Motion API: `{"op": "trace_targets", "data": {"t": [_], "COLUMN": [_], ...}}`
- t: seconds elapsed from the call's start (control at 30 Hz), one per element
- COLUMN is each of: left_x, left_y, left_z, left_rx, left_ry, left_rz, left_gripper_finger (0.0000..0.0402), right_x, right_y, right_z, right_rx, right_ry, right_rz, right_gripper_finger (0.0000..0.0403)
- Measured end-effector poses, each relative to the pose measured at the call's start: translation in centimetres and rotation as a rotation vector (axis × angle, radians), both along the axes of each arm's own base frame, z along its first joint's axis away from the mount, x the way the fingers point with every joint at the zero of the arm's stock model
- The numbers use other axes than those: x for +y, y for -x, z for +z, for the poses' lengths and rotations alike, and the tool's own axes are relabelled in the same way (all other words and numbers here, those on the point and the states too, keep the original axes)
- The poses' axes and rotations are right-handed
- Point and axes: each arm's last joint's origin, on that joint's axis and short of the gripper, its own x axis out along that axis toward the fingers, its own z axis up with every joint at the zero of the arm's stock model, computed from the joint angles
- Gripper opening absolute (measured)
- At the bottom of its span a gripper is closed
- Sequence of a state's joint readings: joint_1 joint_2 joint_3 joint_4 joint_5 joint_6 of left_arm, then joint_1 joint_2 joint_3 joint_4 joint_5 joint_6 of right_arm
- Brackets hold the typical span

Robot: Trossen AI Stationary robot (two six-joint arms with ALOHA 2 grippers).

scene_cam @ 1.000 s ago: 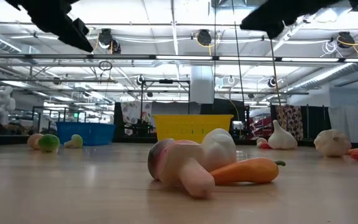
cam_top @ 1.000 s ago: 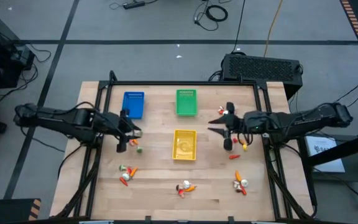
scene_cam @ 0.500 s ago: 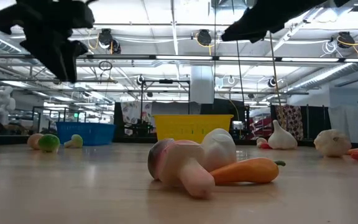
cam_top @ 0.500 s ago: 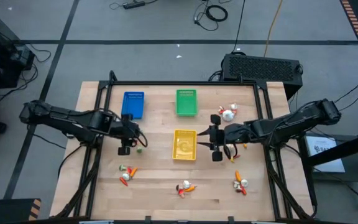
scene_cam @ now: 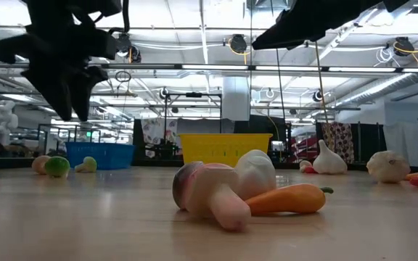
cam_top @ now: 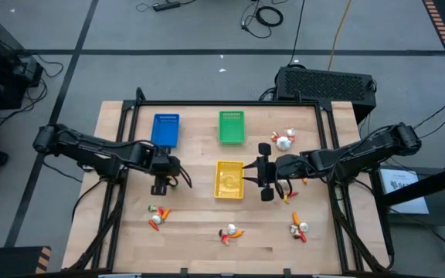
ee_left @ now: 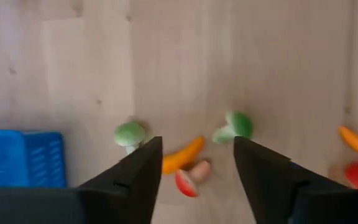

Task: Sort produce into baskets
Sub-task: Put the green mushroom into the yellow bin

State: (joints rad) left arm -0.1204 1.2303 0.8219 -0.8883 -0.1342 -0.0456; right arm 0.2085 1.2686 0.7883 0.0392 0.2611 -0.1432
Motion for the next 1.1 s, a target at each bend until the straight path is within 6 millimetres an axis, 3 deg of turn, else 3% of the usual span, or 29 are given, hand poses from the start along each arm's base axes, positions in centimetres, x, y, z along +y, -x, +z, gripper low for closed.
{"op": "trace_targets", "data": {"t": [0.17,0.27,0.57,0.8,1.1], "left_x": [-0.2,-0.7,-2.4,-2.6,-2.6], "left_y": [-0.5,-0.7,-1.5,-2.2,-2.6], "left_z": [-0.4,-0.9,-3.2,-5.3,-6.9], "left_rx": [0.003,0.042,0.106,0.211,0.282], "left_ry": [0.039,0.091,0.069,0.044,0.002], "left_rz": [-0.013,-0.079,-0.189,-0.183,-0.178], "left_gripper_finger": [0.0287,0.0304,0.0304,0.0304,0.0303], "right_x": [0.0,0.0,0.2,0.4,0.4], "right_y": [0.0,0.0,-0.3,-1.2,-1.4], "right_z": [0.0,0.0,-0.7,-2.3,-2.6], "right_rx": [-0.001,-0.001,0.03,0.085,0.091], "right_ry": [-0.001,-0.004,-0.025,-0.003,0.006], "right_rz": [0.0,-0.001,-0.007,-0.002,-0.003], "right_gripper_finger": [0.0142,0.0142,0.0142,0.0141,0.0141]}}
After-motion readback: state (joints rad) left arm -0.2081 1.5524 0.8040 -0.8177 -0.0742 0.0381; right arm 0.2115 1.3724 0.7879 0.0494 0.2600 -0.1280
